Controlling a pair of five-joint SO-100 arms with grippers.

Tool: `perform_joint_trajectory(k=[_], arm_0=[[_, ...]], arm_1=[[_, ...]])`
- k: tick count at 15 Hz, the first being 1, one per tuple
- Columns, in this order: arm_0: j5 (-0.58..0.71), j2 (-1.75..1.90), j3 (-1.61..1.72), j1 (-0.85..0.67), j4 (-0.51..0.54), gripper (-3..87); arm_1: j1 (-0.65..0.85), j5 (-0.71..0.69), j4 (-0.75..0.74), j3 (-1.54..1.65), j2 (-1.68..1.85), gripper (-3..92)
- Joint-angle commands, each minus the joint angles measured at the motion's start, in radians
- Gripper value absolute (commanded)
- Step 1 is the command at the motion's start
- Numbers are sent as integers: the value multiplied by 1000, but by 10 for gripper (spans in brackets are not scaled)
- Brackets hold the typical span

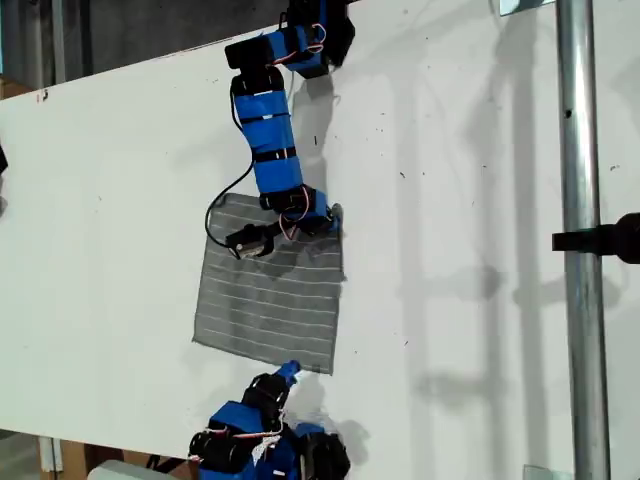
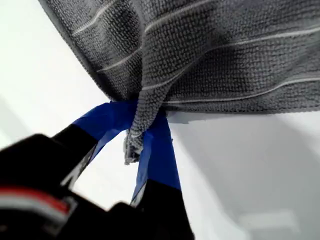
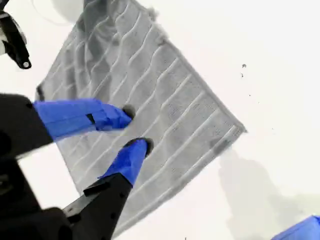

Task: Grasp corners of a towel and fold twice.

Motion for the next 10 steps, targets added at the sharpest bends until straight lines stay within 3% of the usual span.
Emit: perform_joint_trajectory(k=[1, 10], arm_0=[[66, -29, -34, -14, -2, 433], [-15, -28, 523, -71, -350, 432]], arm_1=[[-9, 2, -2, -29, 5, -2], [-25, -2, 9, -21, 37, -2]])
